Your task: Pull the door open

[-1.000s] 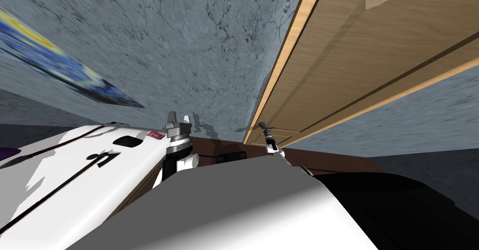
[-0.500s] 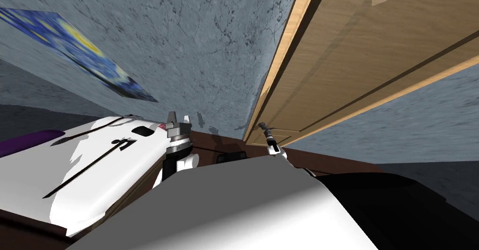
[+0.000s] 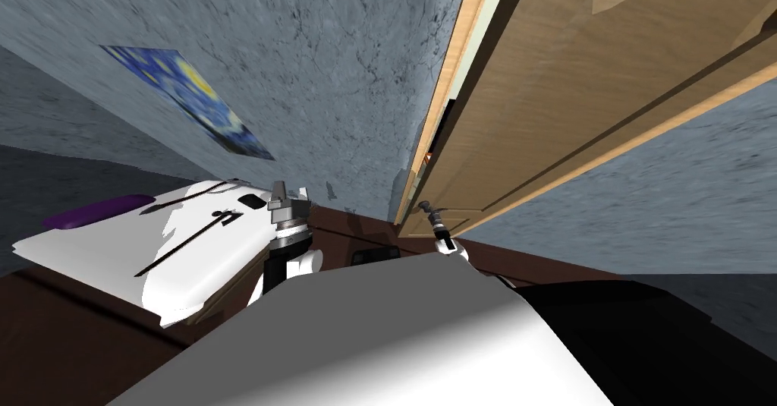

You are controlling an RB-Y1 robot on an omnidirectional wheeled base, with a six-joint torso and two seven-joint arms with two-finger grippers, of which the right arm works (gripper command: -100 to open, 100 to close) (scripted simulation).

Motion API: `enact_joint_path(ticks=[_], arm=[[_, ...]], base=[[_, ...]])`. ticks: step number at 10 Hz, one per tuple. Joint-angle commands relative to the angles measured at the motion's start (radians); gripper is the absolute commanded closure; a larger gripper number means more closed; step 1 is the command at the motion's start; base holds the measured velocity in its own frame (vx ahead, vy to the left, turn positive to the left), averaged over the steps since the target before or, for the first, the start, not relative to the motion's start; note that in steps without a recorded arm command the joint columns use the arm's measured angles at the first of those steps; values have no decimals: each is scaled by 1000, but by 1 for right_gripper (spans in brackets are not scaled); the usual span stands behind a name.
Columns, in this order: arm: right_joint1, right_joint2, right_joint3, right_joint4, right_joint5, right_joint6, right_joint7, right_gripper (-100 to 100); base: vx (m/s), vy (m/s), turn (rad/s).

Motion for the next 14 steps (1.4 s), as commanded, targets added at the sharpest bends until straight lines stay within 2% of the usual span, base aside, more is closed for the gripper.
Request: enact_joint_path(ticks=[1, 2, 8, 9, 10, 11, 14], arm=[[19, -17, 12, -3, 4, -27, -18, 100], [24, -22, 16, -4, 5, -34, -23, 100], [93, -84, 60, -14, 21, -132, -89, 100], [86, -77, 56, -15, 19, -116, -81, 100], [105, -88, 64, -7, 21, -148, -95, 100], [109, -91, 65, -4, 21, -156, -98, 100], [137, -114, 74, 11, 23, -212, -117, 100]], base=[[-139, -30, 148], [-188, -53, 119], [-215, -67, 132], [-102, -28, 25], [-175, -74, 194], [-180, -73, 183], [-186, -73, 157]])
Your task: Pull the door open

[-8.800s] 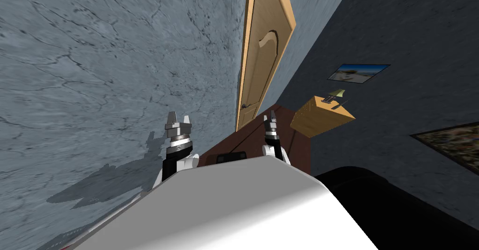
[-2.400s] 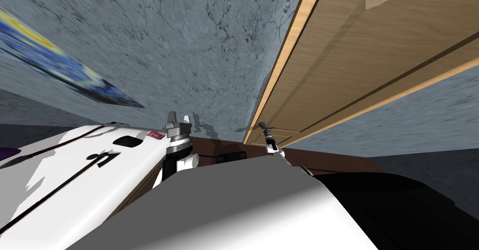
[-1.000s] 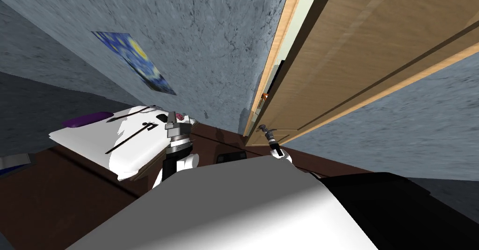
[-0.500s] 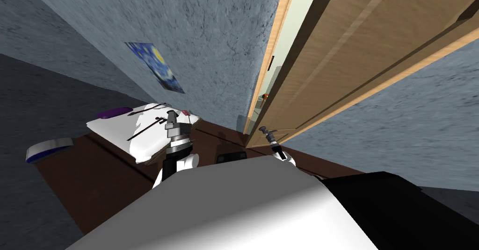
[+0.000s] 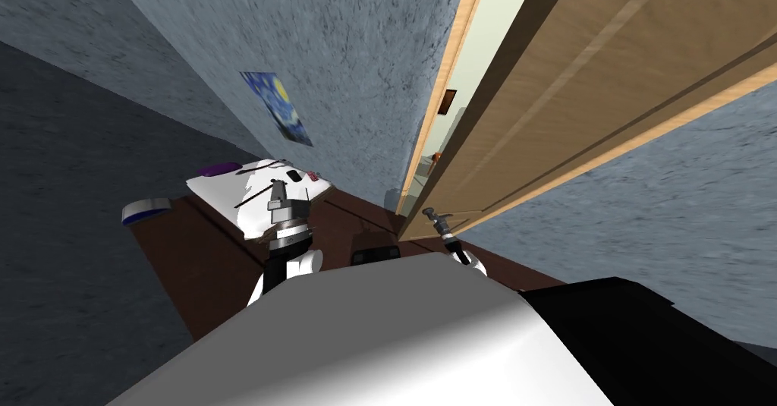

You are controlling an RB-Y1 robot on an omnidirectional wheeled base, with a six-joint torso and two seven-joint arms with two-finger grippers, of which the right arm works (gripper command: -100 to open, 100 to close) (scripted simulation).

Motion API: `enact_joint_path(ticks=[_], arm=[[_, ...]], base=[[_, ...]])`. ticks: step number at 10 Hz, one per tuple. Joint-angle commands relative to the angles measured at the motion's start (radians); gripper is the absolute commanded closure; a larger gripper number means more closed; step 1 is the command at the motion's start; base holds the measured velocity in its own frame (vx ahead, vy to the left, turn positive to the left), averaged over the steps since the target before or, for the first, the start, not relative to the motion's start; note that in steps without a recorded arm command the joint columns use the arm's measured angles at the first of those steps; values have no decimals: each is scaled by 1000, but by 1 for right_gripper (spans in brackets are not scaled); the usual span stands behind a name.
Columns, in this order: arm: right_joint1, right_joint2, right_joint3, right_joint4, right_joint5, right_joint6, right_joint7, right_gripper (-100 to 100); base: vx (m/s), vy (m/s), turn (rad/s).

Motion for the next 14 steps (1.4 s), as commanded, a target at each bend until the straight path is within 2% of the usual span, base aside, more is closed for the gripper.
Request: enact_joint_path(ticks=[1, 4, 5, 6, 14], arm=[[9, -11, 3, 13, 1, -29, -8, 100], [34, -32, 11, 28, 2, -82, -26, 100], [32, -26, 10, 18, 2, -63, -21, 100], [40, -31, 14, 27, 4, -85, -27, 100], [67, -60, 27, 83, 11, -191, -52, 100]], base=[[-192, -58, 113], [-181, -54, 146], [-108, -36, 42], [-141, -72, 181], [-216, -80, 171]])
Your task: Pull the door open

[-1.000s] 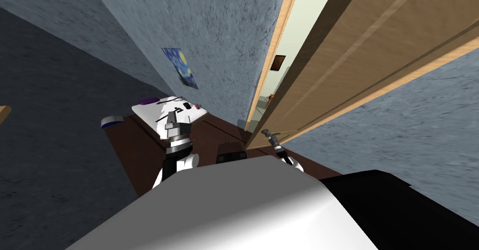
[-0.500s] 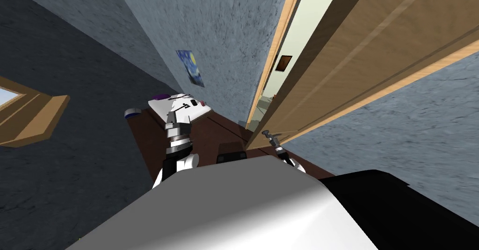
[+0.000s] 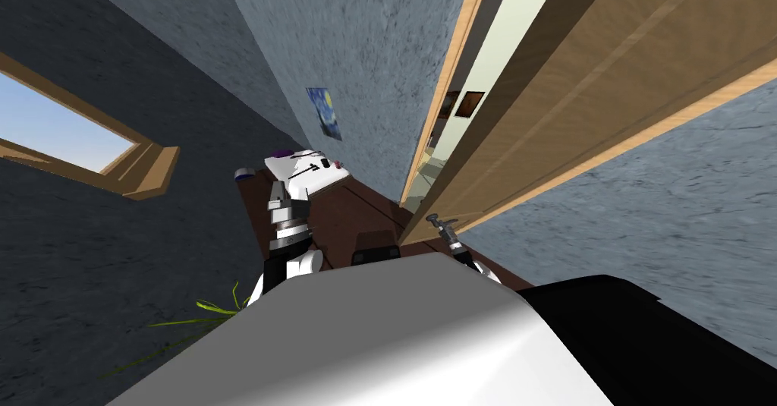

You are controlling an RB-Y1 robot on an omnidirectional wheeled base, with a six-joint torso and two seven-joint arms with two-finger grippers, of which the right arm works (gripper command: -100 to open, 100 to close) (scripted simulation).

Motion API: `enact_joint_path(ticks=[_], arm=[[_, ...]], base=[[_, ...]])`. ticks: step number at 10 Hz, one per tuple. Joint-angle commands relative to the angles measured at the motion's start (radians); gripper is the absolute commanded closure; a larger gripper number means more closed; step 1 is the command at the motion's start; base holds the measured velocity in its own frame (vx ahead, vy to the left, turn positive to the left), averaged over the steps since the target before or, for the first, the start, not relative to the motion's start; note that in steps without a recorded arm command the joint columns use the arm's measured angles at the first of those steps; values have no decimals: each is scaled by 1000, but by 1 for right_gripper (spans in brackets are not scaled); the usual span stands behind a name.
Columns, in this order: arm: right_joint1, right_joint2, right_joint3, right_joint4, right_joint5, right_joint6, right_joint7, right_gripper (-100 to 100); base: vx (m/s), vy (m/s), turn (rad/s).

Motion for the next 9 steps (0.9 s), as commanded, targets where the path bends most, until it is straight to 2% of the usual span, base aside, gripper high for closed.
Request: enact_joint_path(ticks=[1, 2, 3, 8, 9], arm=[[0, 0, 0, 0, 0, 0, 0, 100], [23, -5, 9, 4, 6, -38, -1, 100], [23, -5, 9, 4, 6, -38, -1, 100], [77, -20, 28, 14, 20, -136, -1, 100], [83, -22, 30, 15, 22, -147, -1, 100]], base=[[-89, -24, 29], [-102, -55, 150], [-111, -64, 109], [-110, -83, 102], [-141, -89, 69]])
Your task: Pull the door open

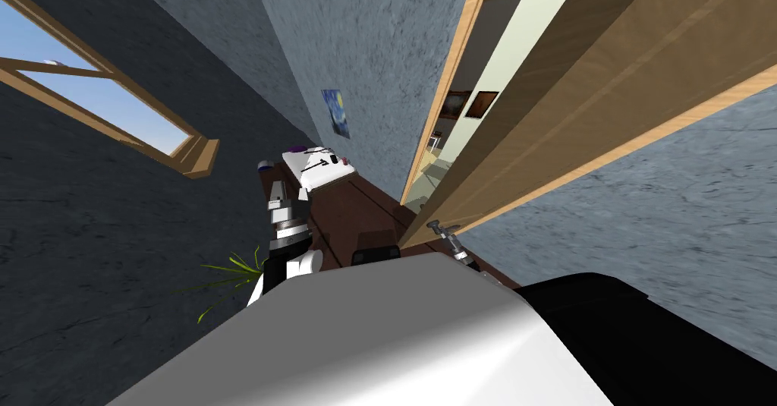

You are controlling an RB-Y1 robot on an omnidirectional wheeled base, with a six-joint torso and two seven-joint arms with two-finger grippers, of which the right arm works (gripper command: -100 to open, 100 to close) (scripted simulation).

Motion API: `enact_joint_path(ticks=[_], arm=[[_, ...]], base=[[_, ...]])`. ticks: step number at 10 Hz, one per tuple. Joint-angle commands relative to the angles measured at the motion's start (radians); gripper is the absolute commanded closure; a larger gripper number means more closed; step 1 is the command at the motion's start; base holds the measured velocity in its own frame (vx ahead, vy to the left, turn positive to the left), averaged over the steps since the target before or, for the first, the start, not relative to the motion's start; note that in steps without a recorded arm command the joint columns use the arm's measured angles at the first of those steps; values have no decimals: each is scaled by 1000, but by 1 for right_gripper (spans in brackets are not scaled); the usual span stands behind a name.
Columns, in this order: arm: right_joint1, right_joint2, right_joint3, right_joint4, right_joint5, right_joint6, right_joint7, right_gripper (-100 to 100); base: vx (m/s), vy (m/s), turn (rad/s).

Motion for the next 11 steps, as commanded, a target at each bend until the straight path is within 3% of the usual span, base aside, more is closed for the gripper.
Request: enact_joint_path(ticks=[1, 2, 3, 7, 11], arm=[[14, -6, 0, 7, 2, -31, 4, 100], [18, -7, 2, 8, 3, -38, 4, 100], [18, -2, 6, -7, 5, -20, 2, 100], [48, 4, -1, 22, -5, -67, 10, 100], [89, 12, -15, 57, -20, -131, 21, 100]], base=[[-176, -84, 52], [-155, -78, 27], [-61, -29, 3], [-33, -51, 254], [-81, -42, 286]])
